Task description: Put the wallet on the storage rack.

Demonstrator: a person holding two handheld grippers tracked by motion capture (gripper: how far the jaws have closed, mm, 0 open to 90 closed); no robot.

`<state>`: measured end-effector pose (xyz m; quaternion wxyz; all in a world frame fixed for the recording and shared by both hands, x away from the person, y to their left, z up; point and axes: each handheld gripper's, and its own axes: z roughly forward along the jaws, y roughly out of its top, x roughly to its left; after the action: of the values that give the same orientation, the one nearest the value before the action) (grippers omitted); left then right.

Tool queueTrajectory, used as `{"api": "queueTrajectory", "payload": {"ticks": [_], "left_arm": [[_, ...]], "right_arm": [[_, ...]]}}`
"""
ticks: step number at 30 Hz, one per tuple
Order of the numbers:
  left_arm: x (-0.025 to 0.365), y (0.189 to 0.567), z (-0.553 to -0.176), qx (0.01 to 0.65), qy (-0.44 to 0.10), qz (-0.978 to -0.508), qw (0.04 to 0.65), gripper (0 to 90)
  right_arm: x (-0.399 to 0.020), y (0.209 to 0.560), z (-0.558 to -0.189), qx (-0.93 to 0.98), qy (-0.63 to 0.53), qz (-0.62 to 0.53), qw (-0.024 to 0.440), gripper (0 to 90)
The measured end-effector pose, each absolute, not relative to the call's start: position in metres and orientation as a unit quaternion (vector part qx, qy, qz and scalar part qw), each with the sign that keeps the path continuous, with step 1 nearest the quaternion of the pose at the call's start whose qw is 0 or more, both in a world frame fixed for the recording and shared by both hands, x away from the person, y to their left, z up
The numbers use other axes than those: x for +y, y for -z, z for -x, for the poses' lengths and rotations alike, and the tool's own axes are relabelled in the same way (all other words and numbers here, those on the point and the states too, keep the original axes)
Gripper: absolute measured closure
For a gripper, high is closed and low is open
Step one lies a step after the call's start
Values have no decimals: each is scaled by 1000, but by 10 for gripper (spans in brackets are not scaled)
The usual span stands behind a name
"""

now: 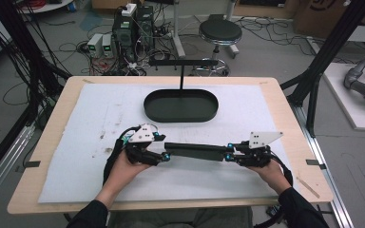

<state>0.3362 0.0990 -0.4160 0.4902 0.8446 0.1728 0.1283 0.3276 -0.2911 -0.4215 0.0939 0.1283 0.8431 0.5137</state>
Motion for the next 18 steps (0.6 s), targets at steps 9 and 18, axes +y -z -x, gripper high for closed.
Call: {"api": "queueTrajectory", "payload": {"ticks": [9, 18], "left_arm": [[86, 426, -345, 129, -110, -859, 483, 584], [86, 425, -344, 117, -92, -861, 487, 722]], "right_arm": [[-294, 423, -329, 846, -508, -131, 96, 771], [-298, 422, -331, 841, -508, -150, 112, 679]]}}
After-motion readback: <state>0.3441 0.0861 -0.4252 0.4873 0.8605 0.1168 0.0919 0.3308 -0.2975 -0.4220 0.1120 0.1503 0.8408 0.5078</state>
